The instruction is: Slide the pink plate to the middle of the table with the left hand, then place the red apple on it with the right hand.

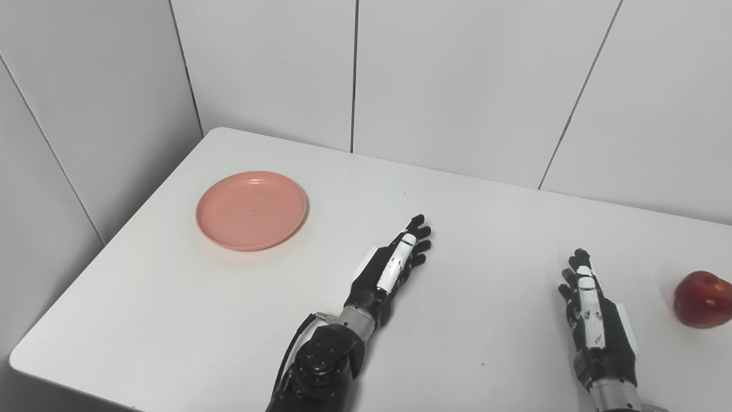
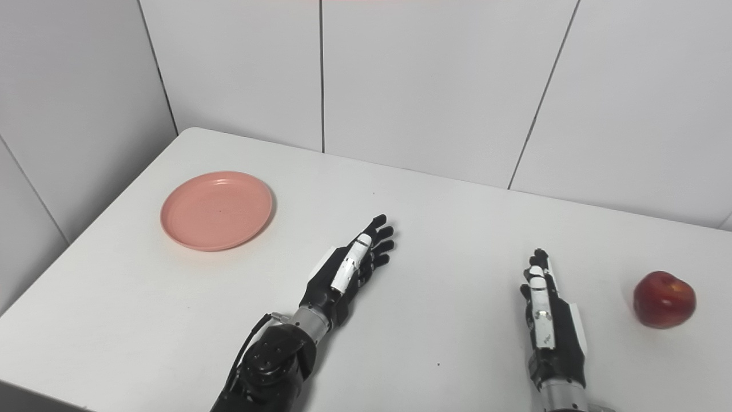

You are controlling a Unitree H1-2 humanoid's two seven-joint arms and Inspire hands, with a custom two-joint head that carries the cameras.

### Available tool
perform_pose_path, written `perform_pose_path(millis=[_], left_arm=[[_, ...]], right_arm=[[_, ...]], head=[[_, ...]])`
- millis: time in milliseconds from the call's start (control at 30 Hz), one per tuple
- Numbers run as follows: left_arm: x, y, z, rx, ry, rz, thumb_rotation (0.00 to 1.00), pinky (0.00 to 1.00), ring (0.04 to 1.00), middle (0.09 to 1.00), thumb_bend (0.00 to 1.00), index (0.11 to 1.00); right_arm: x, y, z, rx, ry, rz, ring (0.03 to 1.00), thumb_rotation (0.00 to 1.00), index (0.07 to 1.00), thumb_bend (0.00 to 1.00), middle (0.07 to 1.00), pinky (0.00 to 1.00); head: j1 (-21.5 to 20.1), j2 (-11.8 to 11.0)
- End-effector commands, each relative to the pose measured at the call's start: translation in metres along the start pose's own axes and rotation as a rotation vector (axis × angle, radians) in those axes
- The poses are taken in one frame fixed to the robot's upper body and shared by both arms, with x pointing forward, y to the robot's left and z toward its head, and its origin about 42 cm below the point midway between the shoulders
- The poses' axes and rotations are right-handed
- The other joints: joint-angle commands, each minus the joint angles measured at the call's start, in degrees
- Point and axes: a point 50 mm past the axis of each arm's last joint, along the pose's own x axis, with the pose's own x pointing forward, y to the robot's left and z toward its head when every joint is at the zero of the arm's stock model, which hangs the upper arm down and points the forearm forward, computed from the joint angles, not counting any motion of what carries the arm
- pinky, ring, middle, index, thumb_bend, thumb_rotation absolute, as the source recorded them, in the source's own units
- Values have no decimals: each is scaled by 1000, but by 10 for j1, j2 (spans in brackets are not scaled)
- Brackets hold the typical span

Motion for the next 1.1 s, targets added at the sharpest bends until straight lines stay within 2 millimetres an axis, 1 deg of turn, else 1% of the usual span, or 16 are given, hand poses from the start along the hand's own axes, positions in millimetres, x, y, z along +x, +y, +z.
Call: perform_pose_path(millis=[0,233,433,567,633,700,867,1067], left_arm=[[9,-5,23,13,-99,-22,1000,936,939,954,385,946],[9,3,36,9,-123,-17,1000,935,920,941,393,932],[10,12,53,6,-154,-25,1000,915,901,917,423,905],[11,18,66,18,-193,-13,1000,894,879,892,416,885],[12,22,73,27,-213,-3,1000,866,865,879,419,864],[13,26,78,35,-226,4,1000,862,863,876,416,856],[16,41,100,76,-259,34,1000,836,855,866,413,843],[19,56,118,74,-299,53,1000,853,863,873,410,851]], right_arm=[[6,0,15,-3,-91,8,1000,1000,990,146,1000,1000],[7,2,16,7,-77,1,1000,1000,992,133,1000,1000],[8,2,15,17,-75,4,997,1000,993,120,1000,1000],[10,3,14,26,-70,4,1000,1000,1000,122,1000,1000],[10,3,14,25,-71,1,999,1000,994,126,1000,1000],[10,3,14,25,-72,-1,999,1000,994,126,1000,1000],[10,1,14,31,-75,15,1000,1000,998,129,1000,1000],[9,-1,13,16,-73,19,1000,1000,1000,143,1000,1000]], head=[[2,0],[10,1],[14,0],[14,-2],[17,-2],[19,-3],[23,-5],[25,-5]])
